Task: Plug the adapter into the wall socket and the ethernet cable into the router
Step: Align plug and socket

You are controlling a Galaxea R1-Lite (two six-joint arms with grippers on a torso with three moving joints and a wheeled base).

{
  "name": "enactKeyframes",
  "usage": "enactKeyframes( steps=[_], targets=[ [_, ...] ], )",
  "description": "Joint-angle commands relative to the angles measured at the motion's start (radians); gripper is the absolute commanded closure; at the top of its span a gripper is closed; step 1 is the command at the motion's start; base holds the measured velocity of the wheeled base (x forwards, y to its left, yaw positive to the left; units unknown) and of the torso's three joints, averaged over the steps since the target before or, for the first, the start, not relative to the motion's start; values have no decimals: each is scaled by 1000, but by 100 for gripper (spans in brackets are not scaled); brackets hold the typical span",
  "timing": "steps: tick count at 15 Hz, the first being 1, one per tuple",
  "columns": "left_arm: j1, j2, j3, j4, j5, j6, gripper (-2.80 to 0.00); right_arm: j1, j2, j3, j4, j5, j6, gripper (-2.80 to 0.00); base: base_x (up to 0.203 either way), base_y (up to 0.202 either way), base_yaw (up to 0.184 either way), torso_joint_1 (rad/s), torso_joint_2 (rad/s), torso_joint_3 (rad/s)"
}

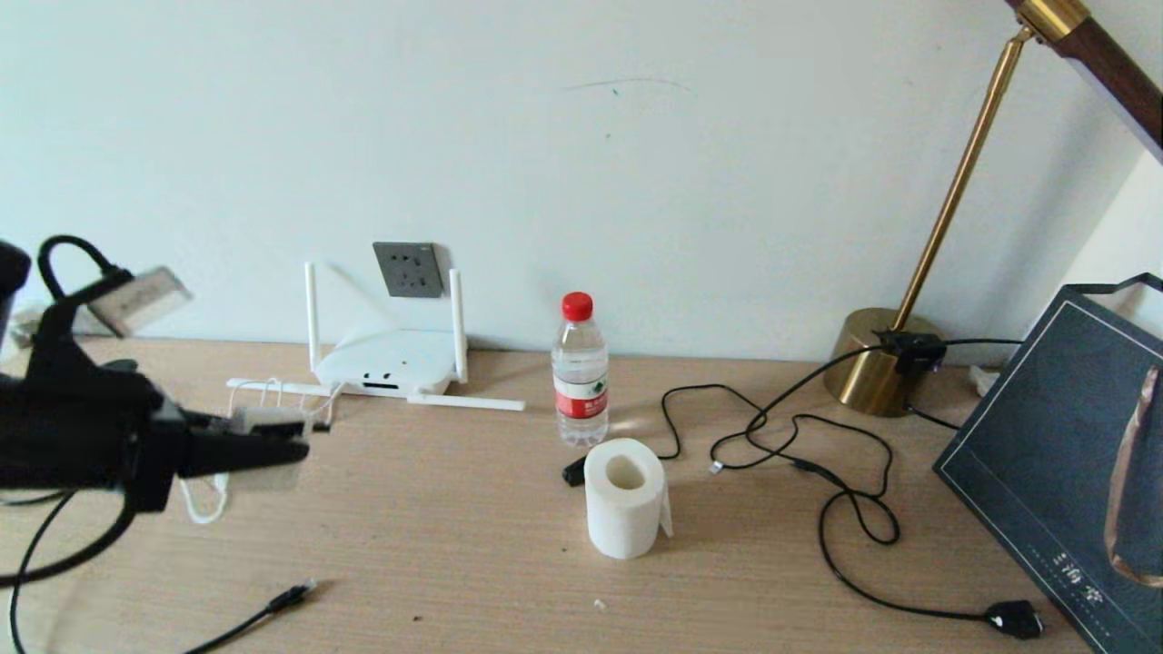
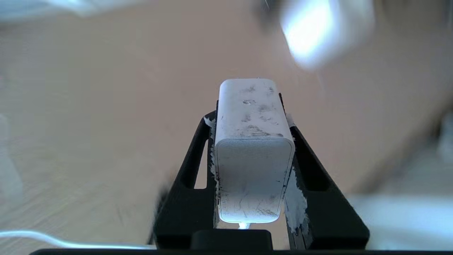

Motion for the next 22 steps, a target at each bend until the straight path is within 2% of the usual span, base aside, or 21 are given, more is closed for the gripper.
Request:
enactKeyframes(
  steps=[1, 2, 4, 5, 6, 8, 9, 10, 12, 16, 22],
  targets=[
    [26, 66, -21, -298, 84, -390, 0, 0, 0, 0, 2, 1, -2, 0, 0, 0, 0, 0, 0, 0],
    [28, 86, 14, -400, 142, -411, 0, 0, 0, 0, 2, 1, -1, 0, 0, 0, 0, 0, 0, 0],
    [21, 120, 160, -669, 203, -421, 0, 0, 0, 0, 2, 1, -1, 0, 0, 0, 0, 0, 0, 0],
    [4, 157, 233, -878, 247, -421, 0, 0, 0, 0, 2, 1, -1, 0, 0, 0, 0, 0, 0, 0],
    [-21, 220, 300, -1133, 310, -418, 0, 0, 0, 0, 2, 1, -1, 0, 0, 0, 0, 0, 0, 0],
    [-60, 402, 365, -1532, 410, -381, 0, 0, 0, 0, 2, 0, -1, 0, 0, 0, 0, 0, 0, 0],
    [-75, 499, 376, -1697, 445, -349, 0, 0, 0, 0, 2, 1, -1, 0, 0, 0, 0, 0, 0, 0],
    [-95, 571, 371, -1806, 476, -326, 0, 0, 0, 0, 2, 1, -1, 0, 0, 0, 0, 0, 0, 0],
    [-129, 679, 266, -1904, 516, -294, 0, 0, 0, 0, 2, 0, -1, 0, 0, 0, 0, 0, 0, 0],
    [-160, 791, 56, -1932, 523, -265, 0, 0, 0, 0, 2, 1, -1, 0, 0, 0, 0, 0, 0, 0],
    [-166, 837, 36, -1934, 523, -252, 0, 0, 0, 0, 2, 0, -1, 0, 0, 0, 0, 0, 0, 0]
  ],
)
